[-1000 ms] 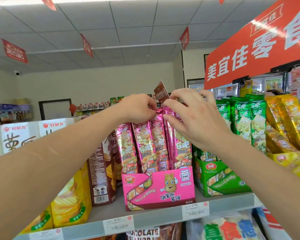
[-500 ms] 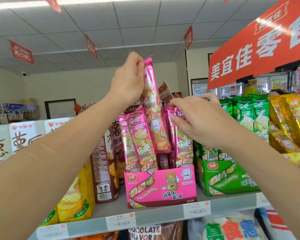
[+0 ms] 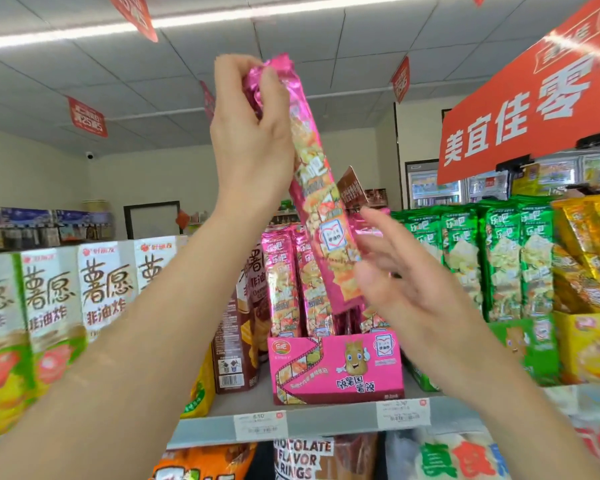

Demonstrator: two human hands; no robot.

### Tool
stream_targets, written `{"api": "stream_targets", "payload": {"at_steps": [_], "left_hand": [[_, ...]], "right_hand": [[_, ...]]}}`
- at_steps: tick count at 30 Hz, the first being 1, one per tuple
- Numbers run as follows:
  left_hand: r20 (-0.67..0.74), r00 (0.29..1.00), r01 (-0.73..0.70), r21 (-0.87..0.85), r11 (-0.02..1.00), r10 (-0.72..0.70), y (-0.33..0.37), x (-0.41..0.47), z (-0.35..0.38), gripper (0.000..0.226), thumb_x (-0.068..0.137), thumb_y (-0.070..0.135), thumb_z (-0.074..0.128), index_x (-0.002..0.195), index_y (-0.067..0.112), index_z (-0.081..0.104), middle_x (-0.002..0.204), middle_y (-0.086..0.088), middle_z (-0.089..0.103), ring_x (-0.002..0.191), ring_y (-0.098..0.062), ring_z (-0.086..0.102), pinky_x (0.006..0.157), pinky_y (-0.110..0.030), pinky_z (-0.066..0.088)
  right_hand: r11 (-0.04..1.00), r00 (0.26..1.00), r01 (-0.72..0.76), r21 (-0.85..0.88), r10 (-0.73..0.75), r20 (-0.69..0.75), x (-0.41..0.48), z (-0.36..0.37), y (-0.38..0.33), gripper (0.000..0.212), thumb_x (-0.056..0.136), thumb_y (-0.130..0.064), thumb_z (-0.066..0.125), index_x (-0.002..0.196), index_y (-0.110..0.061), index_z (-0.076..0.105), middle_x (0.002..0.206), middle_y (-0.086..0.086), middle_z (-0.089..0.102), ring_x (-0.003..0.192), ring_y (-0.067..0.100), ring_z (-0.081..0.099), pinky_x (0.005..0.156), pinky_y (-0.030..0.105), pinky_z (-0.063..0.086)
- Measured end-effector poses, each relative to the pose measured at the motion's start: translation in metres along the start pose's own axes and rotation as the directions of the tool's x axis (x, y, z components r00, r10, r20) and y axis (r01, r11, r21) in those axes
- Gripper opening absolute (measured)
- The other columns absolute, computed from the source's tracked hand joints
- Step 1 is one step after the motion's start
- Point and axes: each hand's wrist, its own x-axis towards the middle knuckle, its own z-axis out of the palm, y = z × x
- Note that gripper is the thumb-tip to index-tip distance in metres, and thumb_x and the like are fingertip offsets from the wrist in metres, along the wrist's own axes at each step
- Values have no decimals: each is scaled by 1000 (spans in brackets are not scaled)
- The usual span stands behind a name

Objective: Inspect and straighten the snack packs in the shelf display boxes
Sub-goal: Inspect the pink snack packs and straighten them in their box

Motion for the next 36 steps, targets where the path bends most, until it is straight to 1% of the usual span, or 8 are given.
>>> {"api": "stream_targets", "payload": {"at_steps": [6, 9, 13, 17, 23, 27, 32, 36], "left_hand": [[10, 959, 280, -217, 935, -285, 22, -49, -4, 17, 96, 32, 51, 85, 23, 43, 75, 6, 45, 69, -12, 43, 69, -37, 40], [96, 926, 376, -348, 859, -366, 34, -71, -7, 16, 98, 29, 55, 82, 23, 54, 72, 7, 49, 67, -10, 43, 69, -33, 37], [234, 826, 560, -431, 707, -512, 41, -95, -11, 34, 93, 36, 63, 62, 22, 65, 64, 2, 53, 64, -15, 48, 68, -36, 41], [212, 691, 694, -462, 551, -692, 48, -116, -10, 25, 89, 35, 68, 79, 12, 71, 75, -6, 60, 71, -21, 55, 75, -37, 45], [61, 571, 748, -450, 488, -819, 66, -147, -7, 34, 88, 25, 68, 56, 20, 61, 53, 5, 54, 45, -8, 49, 45, -18, 36], [18, 593, 737, -414, 534, -805, 79, -164, -12, 39, 92, 19, 64, 53, 22, 58, 49, 11, 51, 42, -1, 44, 44, -18, 36], [16, 763, 639, -160, 752, -646, 87, -184, -26, 38, 99, 25, 56, 61, 23, 53, 62, 6, 48, 58, -7, 44, 55, -25, 44], [-11, 747, 651, -188, 735, -665, 92, -194, -38, 28, 101, 24, 52, 75, 15, 56, 66, 1, 60, 59, -10, 55, 53, -25, 48]], "right_hand": [[973, 998, -52, -226, 46, -33, -39, 27, 1, 75, 88, -73, 39, 146, -59, -7, 151, -39, 21, 127, -22, 31, 93, -3, 23], [993, 997, -59, -106, 54, -54, -59, 32, 4, 66, 93, -62, 40, 147, -58, 3, 144, -45, 28, 127, -20, 35, 95, -6, 24], [974, 994, -89, 209, 99, -37, -85, 21, 5, 56, 88, -57, 52, 138, -62, 30, 110, -42, 59, 94, -8, 61, 83, 2, 42], [886, 983, -179, 427, 179, 40, -111, 4, 9, 59, 81, -50, 66, 137, -49, 46, 128, -25, 61, 113, -1, 61, 87, 10, 47], [905, 978, -211, 370, 193, 85, -147, -17, 6, 58, 85, -36, 67, 137, -49, 47, 108, -24, 69, 84, -5, 67, 70, 6, 47], [969, 977, -215, 118, 213, 29, -168, -29, 7, 62, 85, -46, 63, 137, -63, 34, 116, -29, 63, 93, -4, 67, 72, 8, 50], [968, 984, -178, -177, 170, -59, -185, -38, 12, 64, 85, -49, 59, 142, -57, 30, 124, -37, 49, 103, -6, 59, 69, 25, 58], [971, 977, -211, -116, 205, -64, -190, -42, 10, 57, 83, -64, 56, 136, -55, 38, 121, -28, 54, 102, 0, 61, 70, 24, 55]]}}
